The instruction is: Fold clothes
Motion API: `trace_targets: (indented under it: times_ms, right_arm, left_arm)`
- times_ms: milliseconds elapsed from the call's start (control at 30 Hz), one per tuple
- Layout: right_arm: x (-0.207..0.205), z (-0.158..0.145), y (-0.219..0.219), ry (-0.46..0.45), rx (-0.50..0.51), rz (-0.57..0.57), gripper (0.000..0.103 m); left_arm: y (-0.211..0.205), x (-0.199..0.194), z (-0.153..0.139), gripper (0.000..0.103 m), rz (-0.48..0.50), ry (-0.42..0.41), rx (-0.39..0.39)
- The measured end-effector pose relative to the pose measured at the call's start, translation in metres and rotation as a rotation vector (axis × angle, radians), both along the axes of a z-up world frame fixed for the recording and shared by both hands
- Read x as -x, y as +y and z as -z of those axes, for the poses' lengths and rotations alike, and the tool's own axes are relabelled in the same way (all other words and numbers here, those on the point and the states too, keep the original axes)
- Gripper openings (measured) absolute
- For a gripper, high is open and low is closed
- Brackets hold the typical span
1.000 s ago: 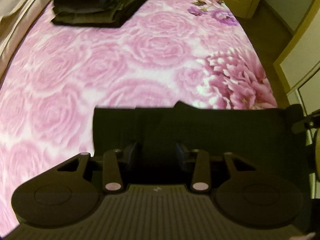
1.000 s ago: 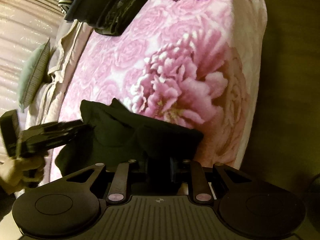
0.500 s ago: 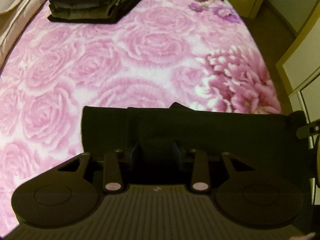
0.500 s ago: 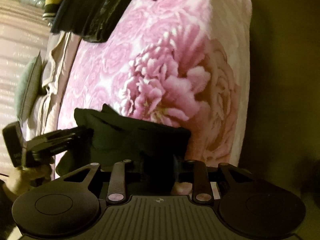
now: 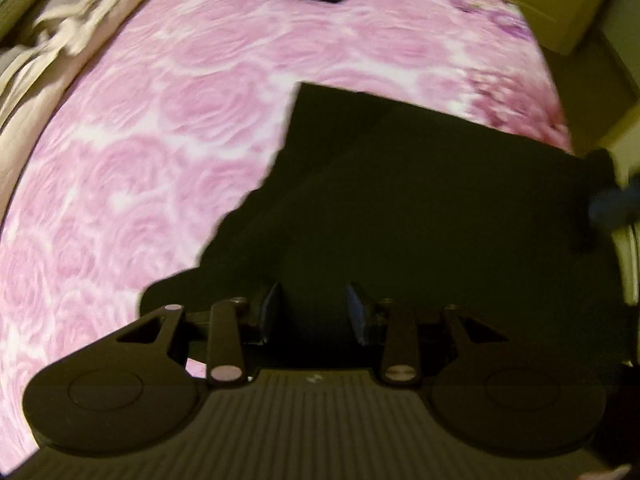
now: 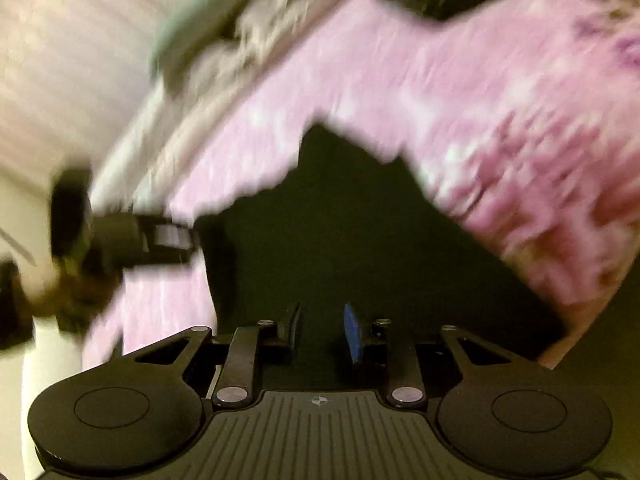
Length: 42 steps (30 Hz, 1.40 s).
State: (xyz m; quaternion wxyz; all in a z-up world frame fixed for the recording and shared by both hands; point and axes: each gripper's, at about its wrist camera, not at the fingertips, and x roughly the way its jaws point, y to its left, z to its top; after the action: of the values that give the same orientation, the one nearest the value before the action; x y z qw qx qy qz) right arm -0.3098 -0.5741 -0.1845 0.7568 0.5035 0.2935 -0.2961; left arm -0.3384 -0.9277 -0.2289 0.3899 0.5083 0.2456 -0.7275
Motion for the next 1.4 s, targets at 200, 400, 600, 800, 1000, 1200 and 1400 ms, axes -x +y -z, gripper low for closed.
trace_targets:
  times_ms: [200,400,600,800,1000,1200,1400]
  right_arm:
    - [-0.008,0.033,-0.007,0.037,-0.031,-0.061,0.027]
    - [-0.011,0.01,0.007,0.102,0.004,0.033,0.027]
    - [-0.03,-0.011,0.052,0.126,0.068,0.072,0.027]
    - [-0.033,0.013,0.081,0.177,0.052,0.112,0.027]
    - [-0.036,-0.024,0.106,0.169,0.153,0.108,0.027]
    - [-0.038,0.026,0.122,0.203,0.071,0.145,0.027]
    - [-0.043,0.032,0.121,0.241,0.079,0.135,0.028]
  left_arm:
    - [-0.011,-0.007,0.018,0.038,0.043,0.018,0.013]
    - [0.01,-0.046,-0.018,0.033,-0.023,0.083,0.064]
    - [0.012,-0.068,-0.001,0.032,-0.036,0.084,0.051]
    - [0.007,-0.066,0.029,0.038,-0.001,0.09,0.045]
    - [0.03,-0.073,0.003,0.034,0.028,0.099,0.085]
    - [0.04,-0.052,0.023,0.03,0.098,0.114,0.097]
    - [0.045,-0.055,0.019,0.031,0.129,0.104,0.109]
